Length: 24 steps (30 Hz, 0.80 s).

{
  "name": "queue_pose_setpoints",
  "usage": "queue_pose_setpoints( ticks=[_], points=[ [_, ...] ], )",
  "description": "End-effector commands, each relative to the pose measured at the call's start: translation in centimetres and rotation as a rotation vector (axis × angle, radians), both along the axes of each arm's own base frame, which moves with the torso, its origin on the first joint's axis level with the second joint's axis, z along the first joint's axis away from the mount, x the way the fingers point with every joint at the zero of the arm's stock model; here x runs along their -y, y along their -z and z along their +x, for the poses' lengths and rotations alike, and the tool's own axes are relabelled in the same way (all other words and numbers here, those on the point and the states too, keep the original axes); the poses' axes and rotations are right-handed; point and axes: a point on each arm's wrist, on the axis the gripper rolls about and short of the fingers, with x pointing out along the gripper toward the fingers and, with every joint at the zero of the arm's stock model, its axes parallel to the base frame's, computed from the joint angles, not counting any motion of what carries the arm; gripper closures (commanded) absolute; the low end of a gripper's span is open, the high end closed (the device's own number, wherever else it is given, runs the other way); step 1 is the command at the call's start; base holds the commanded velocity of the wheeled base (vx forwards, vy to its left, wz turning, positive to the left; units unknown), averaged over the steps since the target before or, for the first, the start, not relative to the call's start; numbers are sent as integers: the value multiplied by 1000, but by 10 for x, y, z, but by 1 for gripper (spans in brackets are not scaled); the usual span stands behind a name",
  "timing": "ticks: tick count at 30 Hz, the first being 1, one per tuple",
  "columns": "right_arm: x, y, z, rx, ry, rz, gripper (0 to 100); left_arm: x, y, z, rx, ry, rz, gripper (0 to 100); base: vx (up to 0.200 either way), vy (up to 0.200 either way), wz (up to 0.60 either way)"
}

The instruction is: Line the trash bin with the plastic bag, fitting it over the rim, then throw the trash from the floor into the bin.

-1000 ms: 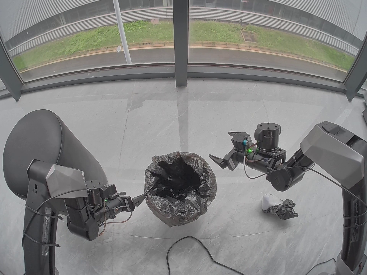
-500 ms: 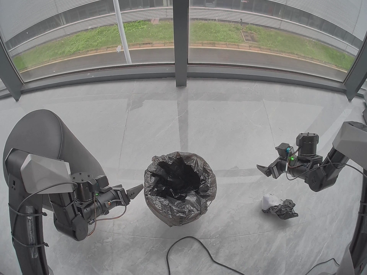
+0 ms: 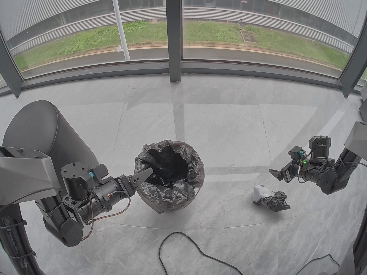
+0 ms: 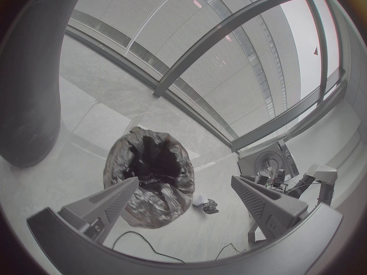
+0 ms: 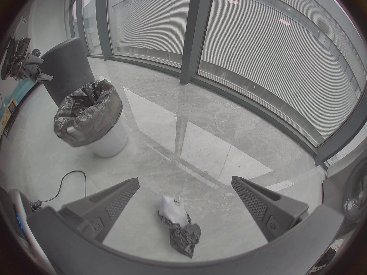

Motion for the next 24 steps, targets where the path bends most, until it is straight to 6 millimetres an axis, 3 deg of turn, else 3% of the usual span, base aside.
queue_pose_setpoints(
  ticks=[1,8,9,16,24],
  points=[
    [1,2,-1,-7,-2,-9,0,-2,-10,-10,17,5,-6,0,0,0,0],
    [3,20,16,-34,-20,-51,0,-4,-16,-16,28,5,-10,0,0,0,0],
    [2,29,29,-41,-28,-64,0,-4,-18,-17,34,7,-12,0,0,0,0],
    [0,53,62,-93,-75,-132,0,-4,-17,-16,30,7,-11,0,0,0,0],
    [28,71,102,-146,-117,-270,0,-3,-12,-13,15,13,-9,0,0,0,0]
  ],
)
